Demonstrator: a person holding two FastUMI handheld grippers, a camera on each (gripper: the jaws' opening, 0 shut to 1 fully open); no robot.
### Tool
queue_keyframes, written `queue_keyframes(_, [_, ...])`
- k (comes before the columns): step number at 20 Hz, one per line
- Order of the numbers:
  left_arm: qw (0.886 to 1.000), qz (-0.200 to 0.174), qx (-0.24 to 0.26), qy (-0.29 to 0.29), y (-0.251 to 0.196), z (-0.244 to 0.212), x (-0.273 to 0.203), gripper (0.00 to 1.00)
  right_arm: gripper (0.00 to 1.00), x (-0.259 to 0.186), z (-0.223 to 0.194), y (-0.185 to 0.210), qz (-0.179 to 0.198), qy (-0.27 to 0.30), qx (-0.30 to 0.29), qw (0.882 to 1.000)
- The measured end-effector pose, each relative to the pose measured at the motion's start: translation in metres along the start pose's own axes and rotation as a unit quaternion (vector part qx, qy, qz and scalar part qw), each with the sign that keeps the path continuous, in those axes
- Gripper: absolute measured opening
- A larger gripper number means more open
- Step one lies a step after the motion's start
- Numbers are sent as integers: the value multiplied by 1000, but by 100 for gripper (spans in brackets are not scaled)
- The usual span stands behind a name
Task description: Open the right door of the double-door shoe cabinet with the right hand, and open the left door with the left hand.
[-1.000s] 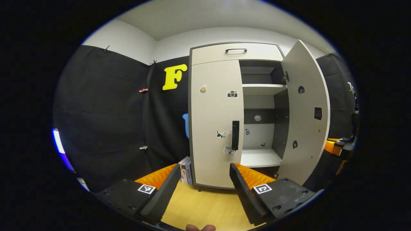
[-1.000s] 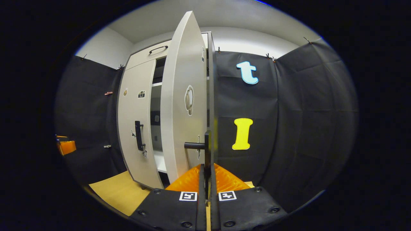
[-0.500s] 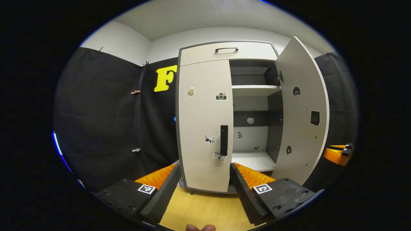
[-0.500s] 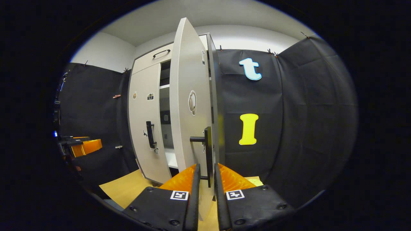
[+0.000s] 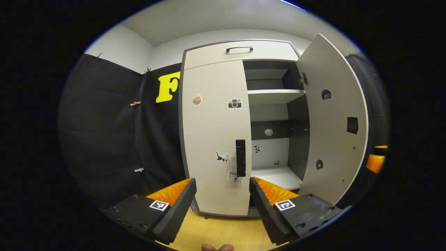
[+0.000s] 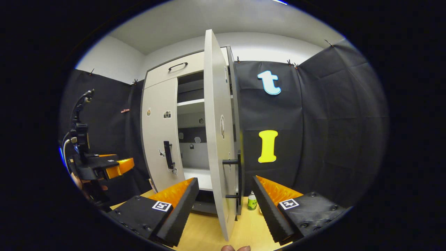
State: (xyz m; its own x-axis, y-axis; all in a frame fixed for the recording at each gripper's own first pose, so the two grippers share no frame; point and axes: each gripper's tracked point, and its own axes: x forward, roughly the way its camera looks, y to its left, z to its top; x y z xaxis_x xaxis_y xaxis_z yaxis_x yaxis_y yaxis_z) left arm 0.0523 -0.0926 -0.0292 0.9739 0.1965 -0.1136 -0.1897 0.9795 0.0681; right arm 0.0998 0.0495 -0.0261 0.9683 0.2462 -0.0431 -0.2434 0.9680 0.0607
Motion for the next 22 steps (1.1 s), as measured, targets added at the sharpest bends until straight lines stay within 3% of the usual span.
queue_keyframes(2, [1000,-12,-5,1,-2,-3,27,94,95,-1,4,7,-4,-3,10,1000])
queue_keyframes(3, [1000,-16,-5,-3,-2,-3,43,92,90,-1,6,10,-6,-3,16,1000])
queue_keyframes(5, [1000,-26,-4,-9,-6,-3,75,95,95,-1,11,12,-12,-6,18,1000])
queue_keyframes(11, [997,-78,1,2,-42,-13,153,95,95,4,17,12,-20,-15,1,1000])
queue_keyframes(15, [998,-67,14,1,-47,-20,183,90,95,3,15,8,-18,-11,4,1000])
queue_keyframes(17, [998,-62,11,1,-46,-23,194,84,95,4,14,8,-14,-9,0,1000])
queue_keyframes(22, [998,-63,9,8,-51,-27,210,51,95,5,10,10,-3,-6,1,1000])
